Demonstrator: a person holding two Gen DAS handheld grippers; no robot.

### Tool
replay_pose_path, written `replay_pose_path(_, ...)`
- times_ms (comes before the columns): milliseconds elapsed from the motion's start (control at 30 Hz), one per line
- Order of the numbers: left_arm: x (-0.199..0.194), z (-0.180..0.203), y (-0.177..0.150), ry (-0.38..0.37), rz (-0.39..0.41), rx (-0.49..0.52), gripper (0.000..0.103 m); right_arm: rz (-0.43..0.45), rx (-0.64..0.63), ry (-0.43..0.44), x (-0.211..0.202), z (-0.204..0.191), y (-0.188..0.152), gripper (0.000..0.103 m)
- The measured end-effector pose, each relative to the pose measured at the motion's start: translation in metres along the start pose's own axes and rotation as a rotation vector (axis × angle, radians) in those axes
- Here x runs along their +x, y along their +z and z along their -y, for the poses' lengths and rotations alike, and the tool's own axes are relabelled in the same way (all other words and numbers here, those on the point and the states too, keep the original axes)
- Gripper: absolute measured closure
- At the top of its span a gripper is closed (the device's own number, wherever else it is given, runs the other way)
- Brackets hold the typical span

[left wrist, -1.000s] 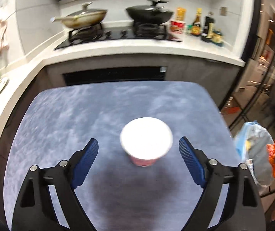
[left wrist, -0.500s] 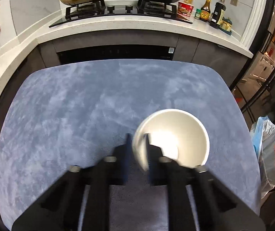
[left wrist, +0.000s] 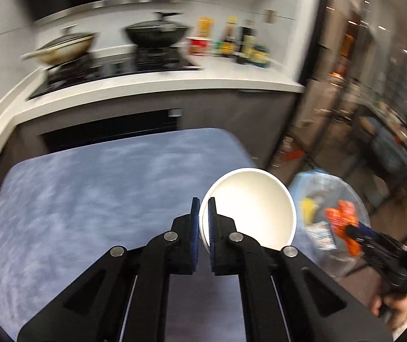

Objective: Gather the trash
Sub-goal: 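Carry the orange wrapper and pink cup to the bin and release both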

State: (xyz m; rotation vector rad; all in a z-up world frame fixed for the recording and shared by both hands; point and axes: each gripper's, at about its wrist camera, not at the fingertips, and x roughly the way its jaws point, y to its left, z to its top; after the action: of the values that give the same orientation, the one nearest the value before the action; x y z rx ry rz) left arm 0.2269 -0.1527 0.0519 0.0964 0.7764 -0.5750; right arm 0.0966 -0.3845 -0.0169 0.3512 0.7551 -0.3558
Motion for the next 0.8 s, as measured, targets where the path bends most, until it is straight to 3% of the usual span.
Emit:
replay_pose_path(267, 0.069, 0.134, -0.007, -0.165, -0.09, 0.146, 0.098, -0.031, 0.047, -0.114, 0.015, 0.067, 0.004, 0.076)
replay_pose_path(433, 0.123, 0.177, -0.019, -0.176, -0.171, 0.172, 0.097, -0.063, 0.045, -0.148, 0.039, 0.087, 0.006, 0.074)
replay_pose_path(533, 0.145, 0.193, -0.026, -0.181, -0.222, 0.18, 0.094, -0.06, 0.058, -0.155, 0.043, 0.096, 0.006, 0.067)
replay_pose_path(567, 0.149, 0.196, -0.026, -0.172, -0.228, 0.191, 0.089, -0.052, 0.07, -0.154, 0.041, 0.1, 0.006, 0.064)
replay_pose_path(633, 0.151, 0.206, -0.03, -0.147, -0.215, 0.227, 0.051, -0.038, 0.077, -0.151, 0.037, 0.104, 0.007, 0.063)
replay_pose_path(700, 0.144, 0.213, -0.032, -0.11, -0.161, 0.258, 0.04, -0.028, 0.082, -0.146, 0.032, 0.106, 0.007, 0.061)
replay_pose_path(800, 0.14, 0.217, -0.034, -0.106, -0.15, 0.277, 0.039, -0.012, 0.091, -0.138, 0.023, 0.109, 0.007, 0.059)
